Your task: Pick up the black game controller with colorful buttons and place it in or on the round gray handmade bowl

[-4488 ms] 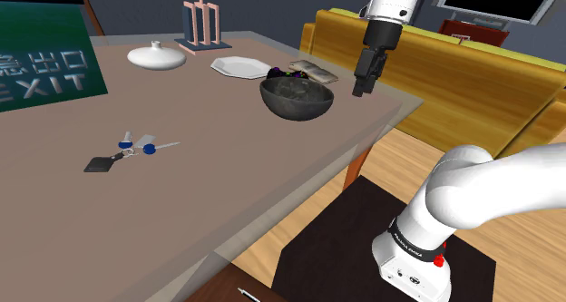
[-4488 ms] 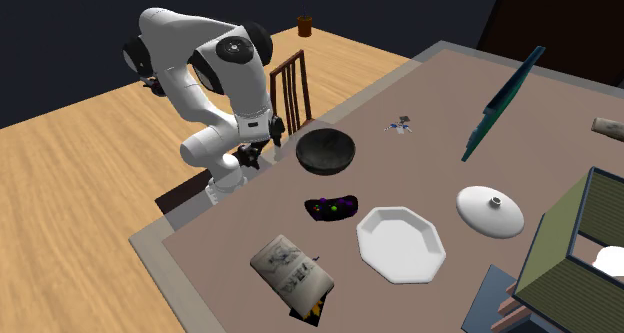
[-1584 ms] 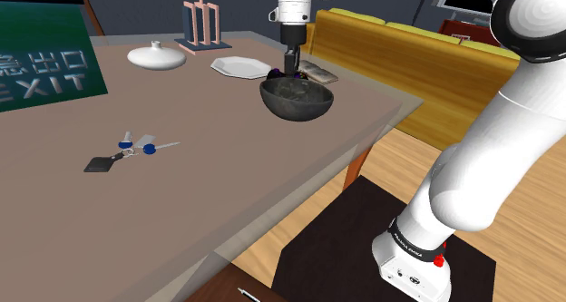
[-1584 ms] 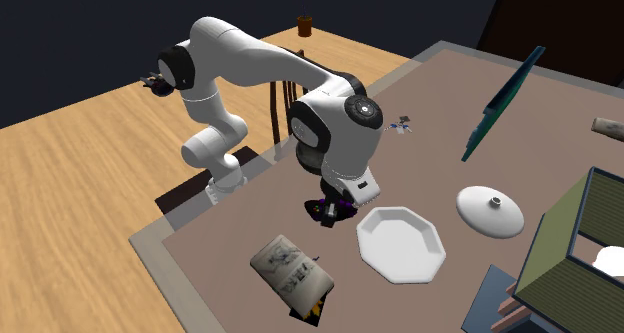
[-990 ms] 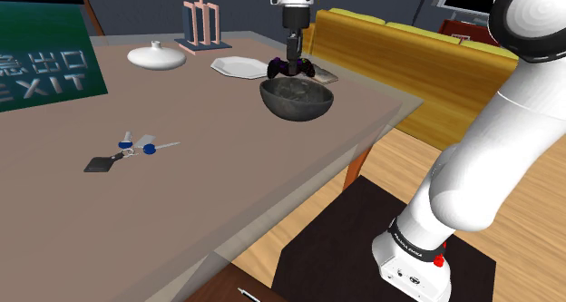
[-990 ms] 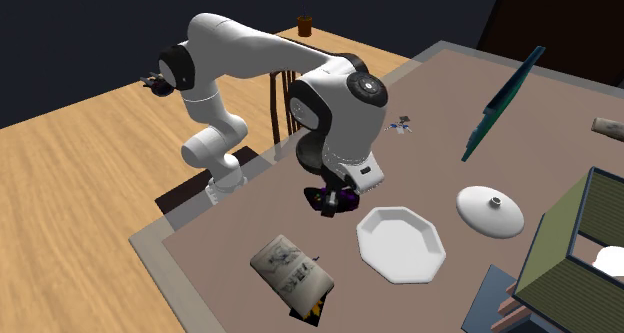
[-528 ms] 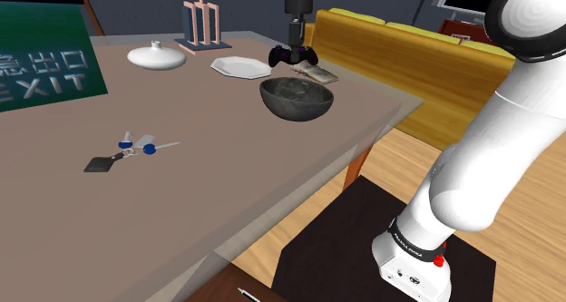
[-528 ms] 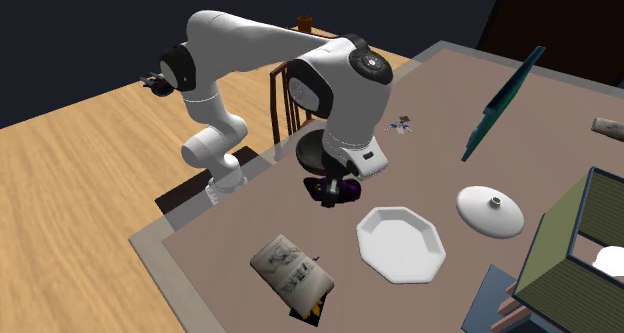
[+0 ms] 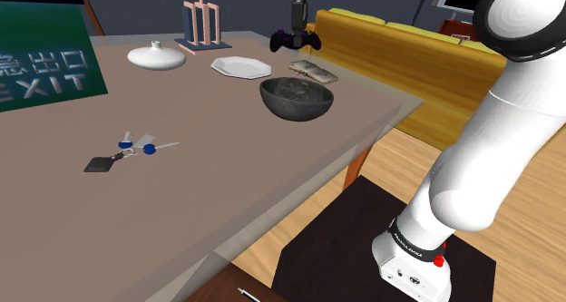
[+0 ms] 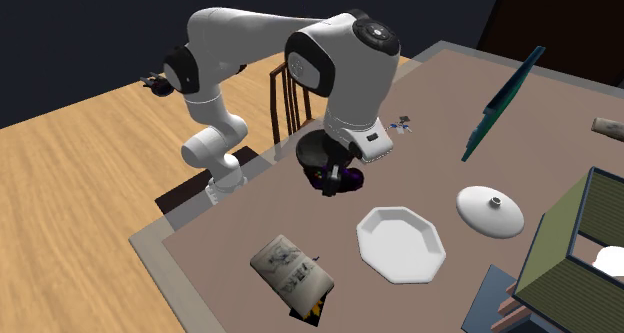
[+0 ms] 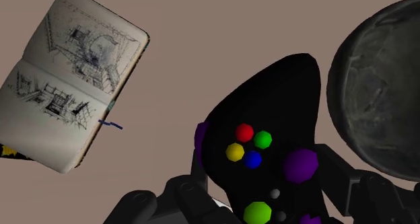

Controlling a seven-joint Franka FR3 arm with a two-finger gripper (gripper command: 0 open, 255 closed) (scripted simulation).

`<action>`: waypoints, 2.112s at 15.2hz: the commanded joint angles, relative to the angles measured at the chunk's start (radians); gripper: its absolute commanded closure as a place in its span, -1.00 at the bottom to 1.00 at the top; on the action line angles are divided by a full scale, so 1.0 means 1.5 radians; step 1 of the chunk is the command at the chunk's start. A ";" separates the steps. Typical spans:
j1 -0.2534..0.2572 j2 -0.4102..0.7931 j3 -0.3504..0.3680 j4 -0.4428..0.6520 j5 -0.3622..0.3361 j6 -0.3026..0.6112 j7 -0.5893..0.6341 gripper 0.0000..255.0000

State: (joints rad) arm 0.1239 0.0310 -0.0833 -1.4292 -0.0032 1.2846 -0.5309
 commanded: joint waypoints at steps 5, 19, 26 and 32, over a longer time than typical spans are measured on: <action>-0.002 0.028 -0.001 0.089 0.002 -0.062 -0.003 1.00; 0.077 -0.219 0.098 -0.212 0.042 -0.004 0.181 1.00; 0.077 -0.241 0.099 -0.298 0.043 0.061 0.178 1.00; 0.077 -0.249 0.099 -0.341 0.044 0.095 0.176 1.00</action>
State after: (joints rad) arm 0.2403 -0.3428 0.0658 -1.9370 0.0622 1.4230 -0.2664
